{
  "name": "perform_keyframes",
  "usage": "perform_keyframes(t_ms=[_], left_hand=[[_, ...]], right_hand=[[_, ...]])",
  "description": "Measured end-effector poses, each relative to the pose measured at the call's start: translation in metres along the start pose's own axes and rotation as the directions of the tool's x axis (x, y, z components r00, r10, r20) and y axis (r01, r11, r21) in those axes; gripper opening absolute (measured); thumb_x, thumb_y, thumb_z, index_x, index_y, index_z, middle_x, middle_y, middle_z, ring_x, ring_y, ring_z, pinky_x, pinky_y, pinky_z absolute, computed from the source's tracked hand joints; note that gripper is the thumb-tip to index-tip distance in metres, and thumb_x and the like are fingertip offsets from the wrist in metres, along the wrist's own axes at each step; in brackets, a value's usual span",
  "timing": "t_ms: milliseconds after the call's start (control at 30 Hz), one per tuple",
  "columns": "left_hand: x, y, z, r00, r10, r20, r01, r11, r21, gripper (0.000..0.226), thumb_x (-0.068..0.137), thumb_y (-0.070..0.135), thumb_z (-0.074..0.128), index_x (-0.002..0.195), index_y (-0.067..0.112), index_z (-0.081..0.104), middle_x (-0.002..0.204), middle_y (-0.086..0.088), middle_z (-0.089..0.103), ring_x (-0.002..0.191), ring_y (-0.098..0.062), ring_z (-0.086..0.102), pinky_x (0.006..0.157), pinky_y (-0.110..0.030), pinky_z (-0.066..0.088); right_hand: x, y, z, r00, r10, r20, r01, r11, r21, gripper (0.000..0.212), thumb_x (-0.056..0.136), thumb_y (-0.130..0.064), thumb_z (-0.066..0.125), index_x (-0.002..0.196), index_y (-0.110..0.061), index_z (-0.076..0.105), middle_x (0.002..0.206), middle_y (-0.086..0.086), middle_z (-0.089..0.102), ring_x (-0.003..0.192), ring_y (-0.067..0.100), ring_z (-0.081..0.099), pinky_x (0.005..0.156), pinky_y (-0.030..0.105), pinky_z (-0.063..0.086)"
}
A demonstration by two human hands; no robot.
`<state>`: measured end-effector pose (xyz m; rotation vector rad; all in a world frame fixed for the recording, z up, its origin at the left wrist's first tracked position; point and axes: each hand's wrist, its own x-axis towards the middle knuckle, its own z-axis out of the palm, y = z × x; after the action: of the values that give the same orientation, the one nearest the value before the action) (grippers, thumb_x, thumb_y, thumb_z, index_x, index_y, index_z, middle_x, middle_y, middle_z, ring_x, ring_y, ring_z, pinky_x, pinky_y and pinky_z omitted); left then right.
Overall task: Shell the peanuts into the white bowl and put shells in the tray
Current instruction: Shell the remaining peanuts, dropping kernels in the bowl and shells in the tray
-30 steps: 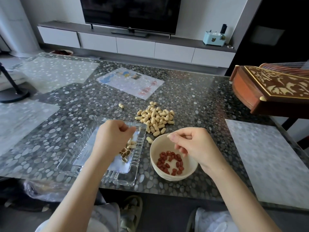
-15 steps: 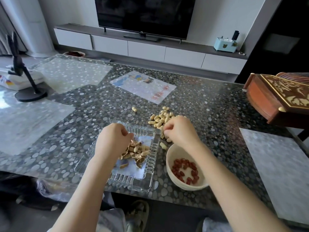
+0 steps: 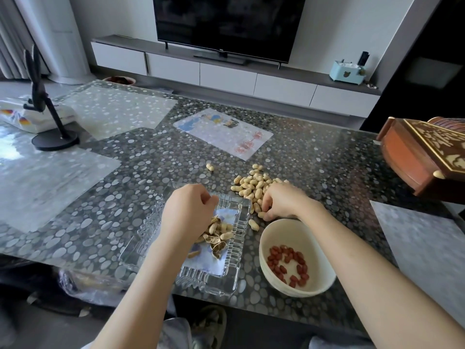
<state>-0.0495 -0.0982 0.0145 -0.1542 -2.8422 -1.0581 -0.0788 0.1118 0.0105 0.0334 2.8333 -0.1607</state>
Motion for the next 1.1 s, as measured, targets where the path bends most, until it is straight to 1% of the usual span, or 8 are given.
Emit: perform_keyframes(t_ms=[67,133,200,300,567,833,967,1100], left_hand=[[-0.002,0.005,0.0,0.999,0.029,0.021,-0.028,0.999,-0.044,0.031,0.091,0.028,0.057,0.069,0.006,0.058,0.055,0.001,0.049,0.049,-0.014,0.04,0.047,-0.024,0.03],[-0.006,0.013,0.001,0.996,0.07,0.051,-0.064,0.991,-0.118,0.033,0.093,0.031,0.056,0.072,0.005,0.06,0.053,0.002,0.047,0.045,-0.009,0.037,0.042,-0.017,0.027],[-0.012,0.023,0.002,0.989,0.116,0.093,-0.093,0.971,-0.221,0.036,0.094,0.036,0.053,0.076,0.006,0.064,0.055,-0.004,0.055,0.043,-0.008,0.041,0.043,-0.015,0.031],[-0.022,0.034,0.003,0.96,0.158,0.232,-0.039,0.894,-0.445,0.036,0.093,0.04,0.052,0.078,0.012,0.069,0.061,0.001,0.066,0.052,-0.01,0.053,0.052,-0.024,0.041],[-0.043,0.049,0.003,0.772,0.203,0.602,0.347,0.659,-0.667,0.03,0.085,0.033,0.057,0.082,0.008,0.074,0.063,0.001,0.055,0.054,-0.005,0.045,0.049,-0.013,0.037],[-0.052,0.061,0.013,0.656,0.311,0.687,0.584,0.366,-0.724,0.017,0.078,0.021,0.063,0.074,0.005,0.067,0.068,-0.007,0.056,0.058,-0.01,0.048,0.048,-0.015,0.04],[-0.053,0.064,0.016,0.662,0.325,0.675,0.591,0.328,-0.737,0.017,0.077,0.018,0.066,0.077,0.001,0.065,0.066,-0.006,0.055,0.056,-0.008,0.048,0.048,-0.014,0.04],[-0.055,0.068,0.02,0.686,0.315,0.656,0.596,0.274,-0.755,0.011,0.073,0.013,0.062,0.069,0.005,0.069,0.065,-0.007,0.055,0.056,-0.008,0.048,0.052,-0.014,0.043]], right_hand=[[-0.008,0.001,-0.005,0.997,-0.021,-0.07,0.026,0.997,0.068,0.005,0.083,-0.03,0.068,0.08,-0.027,0.07,0.095,-0.006,0.07,0.092,0.012,0.061,0.077,0.025,0.043],[-0.024,0.001,-0.012,0.991,-0.041,-0.131,0.081,0.946,0.315,0.009,0.084,-0.017,0.067,0.076,-0.021,0.064,0.089,0.001,0.072,0.081,0.017,0.068,0.075,0.033,0.054],[-0.051,-0.004,-0.018,0.976,-0.089,-0.198,0.189,0.798,0.572,0.011,0.084,-0.011,0.07,0.08,-0.019,0.063,0.081,0.005,0.072,0.072,0.017,0.068,0.069,0.031,0.056],[-0.095,-0.011,-0.017,0.943,-0.116,-0.313,0.317,0.605,0.73,0.013,0.074,-0.022,0.08,0.083,-0.019,0.07,0.079,0.001,0.073,0.076,0.014,0.07,0.072,0.026,0.057],[-0.141,-0.006,0.005,0.834,-0.067,-0.548,0.5,0.512,0.698,0.016,0.066,-0.023,0.079,0.079,-0.024,0.07,0.082,-0.007,0.072,0.085,0.012,0.069,0.08,0.026,0.055],[-0.153,0.007,0.015,0.821,0.071,-0.566,0.518,0.325,0.791,0.017,0.07,-0.005,0.076,0.086,-0.01,0.071,0.086,0.0,0.074,0.084,0.012,0.071,0.078,0.02,0.054],[-0.156,0.01,0.011,0.817,0.038,-0.575,0.542,0.288,0.789,0.02,0.068,-0.011,0.074,0.087,-0.007,0.072,0.086,0.002,0.074,0.084,0.014,0.071,0.077,0.019,0.054],[-0.154,0.013,0.017,0.871,0.106,-0.479,0.472,0.09,0.877,0.028,0.064,-0.02,0.078,0.091,-0.02,0.074,0.089,0.003,0.073,0.086,0.013,0.069,0.076,0.021,0.053]])
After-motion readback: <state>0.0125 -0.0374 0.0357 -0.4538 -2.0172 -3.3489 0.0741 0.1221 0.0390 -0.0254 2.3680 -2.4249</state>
